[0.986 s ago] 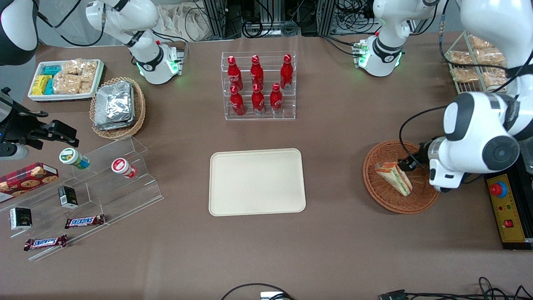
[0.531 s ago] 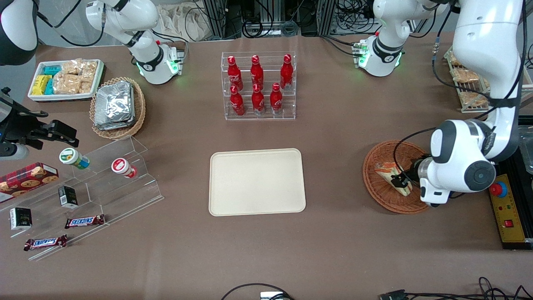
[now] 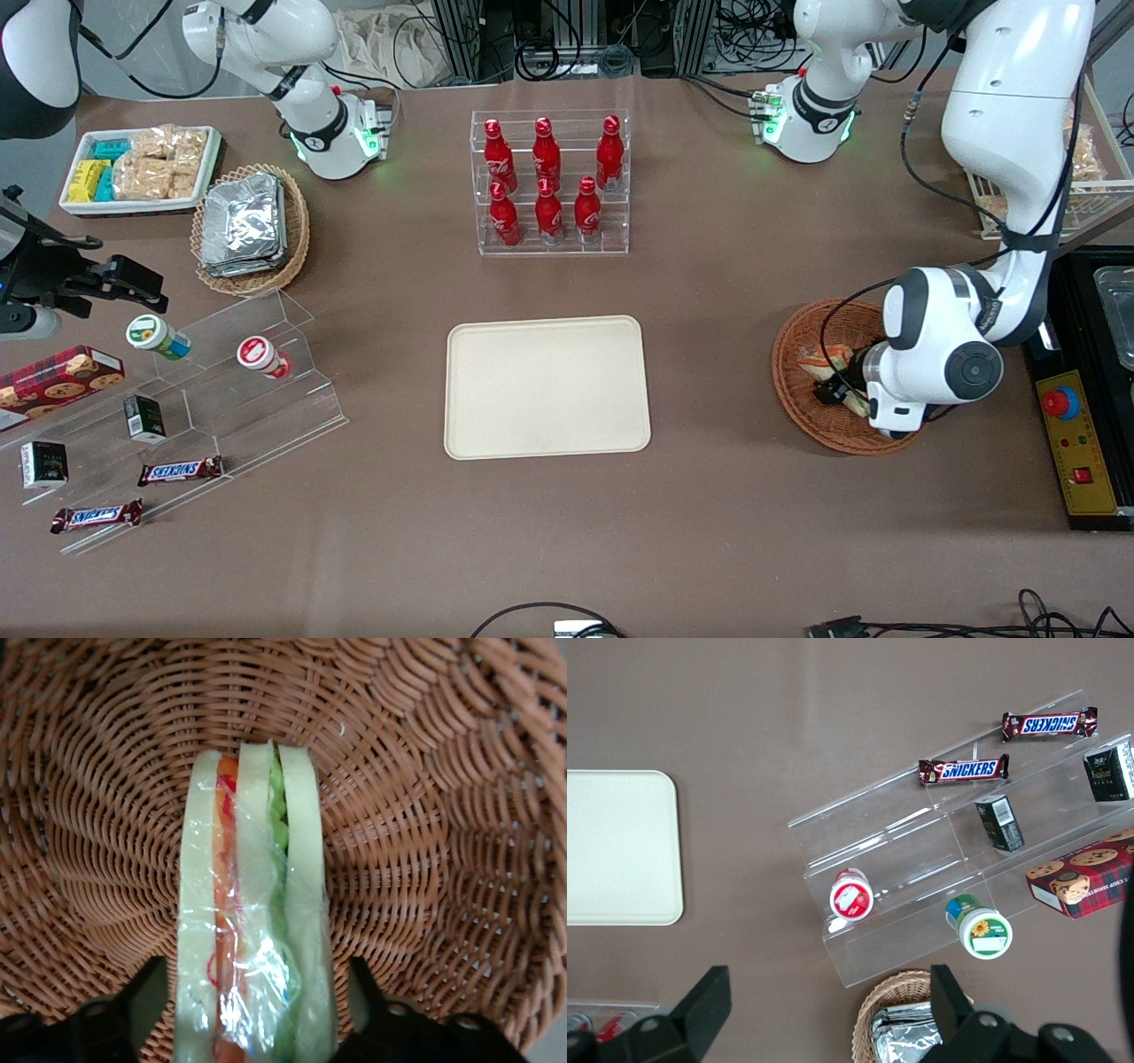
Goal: Place sandwich from basket to tray
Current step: 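Lower the open left gripper and close it on the wrapped sandwich, then lift the sandwich out of the basket with the left gripper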
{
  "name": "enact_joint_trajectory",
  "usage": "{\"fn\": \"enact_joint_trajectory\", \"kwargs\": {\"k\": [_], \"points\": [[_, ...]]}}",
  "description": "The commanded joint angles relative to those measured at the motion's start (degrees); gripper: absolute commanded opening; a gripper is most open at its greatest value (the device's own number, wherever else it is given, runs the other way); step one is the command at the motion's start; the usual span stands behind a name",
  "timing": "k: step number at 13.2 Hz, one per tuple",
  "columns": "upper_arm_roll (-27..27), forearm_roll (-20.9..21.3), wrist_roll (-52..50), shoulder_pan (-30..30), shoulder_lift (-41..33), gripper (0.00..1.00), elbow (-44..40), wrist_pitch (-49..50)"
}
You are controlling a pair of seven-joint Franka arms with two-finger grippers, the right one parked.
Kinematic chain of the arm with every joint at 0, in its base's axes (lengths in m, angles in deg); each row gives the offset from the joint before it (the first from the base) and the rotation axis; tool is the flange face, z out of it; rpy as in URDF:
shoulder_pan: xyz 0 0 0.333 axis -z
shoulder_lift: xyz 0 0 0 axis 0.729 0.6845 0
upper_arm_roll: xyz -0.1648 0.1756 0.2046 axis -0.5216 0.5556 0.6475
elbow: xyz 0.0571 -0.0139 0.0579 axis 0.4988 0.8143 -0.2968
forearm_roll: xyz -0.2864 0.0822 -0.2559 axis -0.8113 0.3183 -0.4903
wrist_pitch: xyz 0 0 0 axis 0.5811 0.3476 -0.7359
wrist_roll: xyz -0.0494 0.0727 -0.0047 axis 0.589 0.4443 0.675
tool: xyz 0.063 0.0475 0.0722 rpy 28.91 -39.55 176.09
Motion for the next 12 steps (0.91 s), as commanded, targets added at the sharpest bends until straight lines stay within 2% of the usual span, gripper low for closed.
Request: {"fn": "enact_joint_trajectory", "kwargs": {"k": [1, 2, 3, 7, 10, 12], "points": [[-0.2, -0.4, 0.4, -0.2, -1.8, 0.15, 0.6, -0.1], [-0.2, -0.4, 0.5, -0.2, -2.8, 0.05, 0.5, 0.7], [-0.3, -0.4, 2.0, -0.2, -3.9, 0.00, 0.4, 2.1], [-0.2, -0.4, 23.1, -0.2, -10.1, 0.00, -2.7, 12.2], [-0.7, -0.5, 42.5, 0.6, -10.9, 0.00, -11.9, 19.9], [-1.6, -0.5, 46.5, 3.2, -9.3, 0.00, -18.6, 23.4]]}}
